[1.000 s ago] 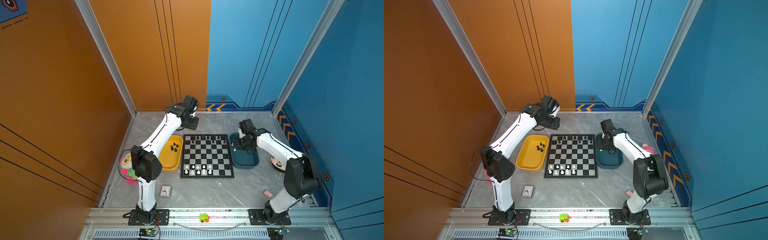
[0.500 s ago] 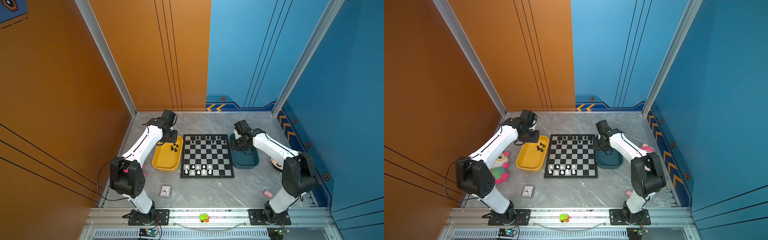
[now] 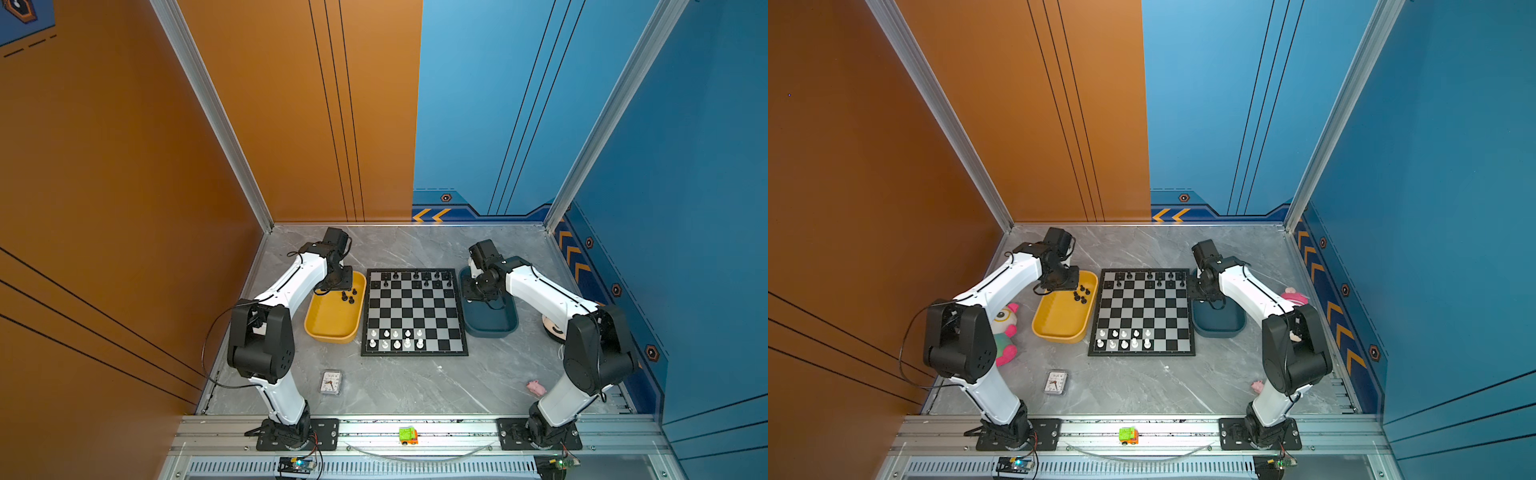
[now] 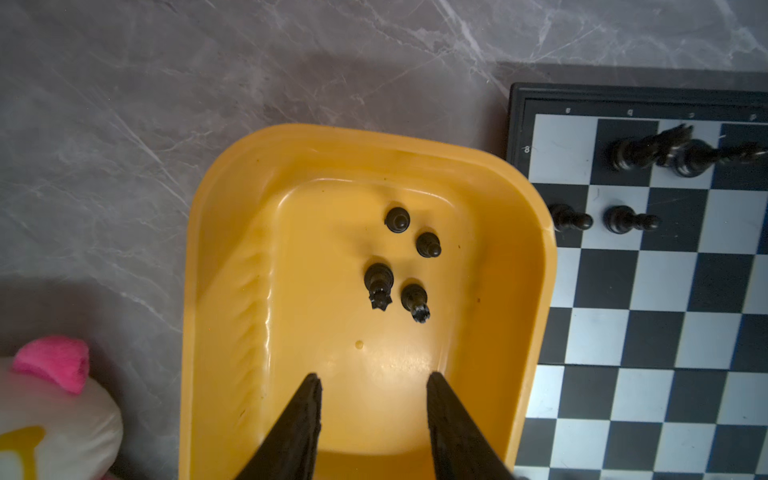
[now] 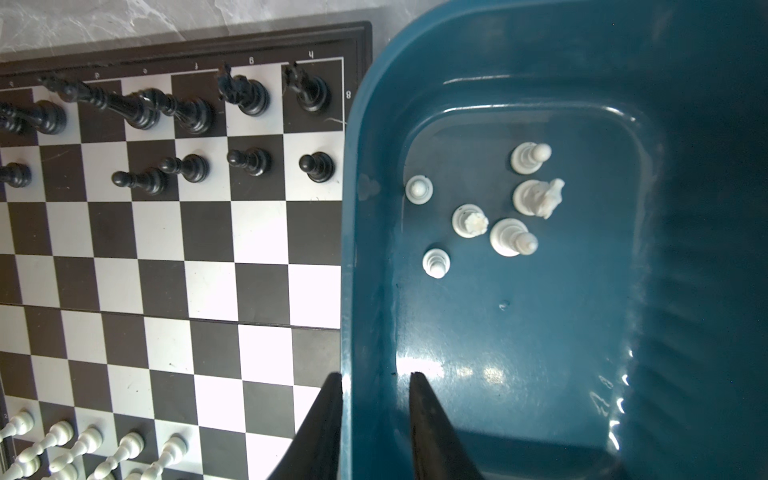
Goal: Set up the chess pieces on the board
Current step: 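Move the left gripper back over the yellow tray, then lower the left gripper and grasp another black piece in the yellow tray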
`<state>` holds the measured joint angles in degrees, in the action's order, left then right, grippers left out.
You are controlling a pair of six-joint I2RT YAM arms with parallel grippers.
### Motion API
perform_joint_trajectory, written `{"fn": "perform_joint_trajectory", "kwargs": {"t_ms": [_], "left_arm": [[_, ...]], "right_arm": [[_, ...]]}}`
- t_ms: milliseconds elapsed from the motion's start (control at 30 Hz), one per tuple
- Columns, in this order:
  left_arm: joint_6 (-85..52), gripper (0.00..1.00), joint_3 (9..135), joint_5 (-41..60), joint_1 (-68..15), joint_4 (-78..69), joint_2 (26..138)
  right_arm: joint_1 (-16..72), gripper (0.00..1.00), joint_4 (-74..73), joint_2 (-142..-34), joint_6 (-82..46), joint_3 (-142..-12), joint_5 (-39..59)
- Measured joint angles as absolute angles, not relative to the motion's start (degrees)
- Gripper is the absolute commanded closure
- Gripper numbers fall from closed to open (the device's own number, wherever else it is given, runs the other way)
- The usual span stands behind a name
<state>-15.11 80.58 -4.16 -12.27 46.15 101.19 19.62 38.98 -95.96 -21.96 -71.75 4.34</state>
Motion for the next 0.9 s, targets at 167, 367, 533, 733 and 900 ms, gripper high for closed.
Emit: {"fn": "perform_joint_trajectory", "kwargs": {"t_ms": [167,367,533,733,900], "left_arm": [[-15.6,0.58,80.6,-3.3,-12.2,45.8,103.7],[-16.1,0.62,80.6,-2.9,-11.9,45.6,105.1],[-16.2,0.63,80.6,-2.8,-11.1,44.7,107.1],[-16.2,0.64,80.8,-2.6,-10.5,44.4,109.6],[-16.2,0.65,81.9,-2.1,-10.5,44.3,110.5]], "right_arm": [[19.6,0.69,39.0,-96.0,-22.0,-71.9,4.3],[19.6,0.7,39.0,-96.0,-22.0,-71.9,4.3],[19.6,0.7,39.0,-96.0,-22.0,-71.9,4.3],[19.6,0.69,39.4,-96.0,-22.0,-71.9,4.3],[19.6,0.69,39.4,-96.0,-22.0,-71.9,4.3]]}}
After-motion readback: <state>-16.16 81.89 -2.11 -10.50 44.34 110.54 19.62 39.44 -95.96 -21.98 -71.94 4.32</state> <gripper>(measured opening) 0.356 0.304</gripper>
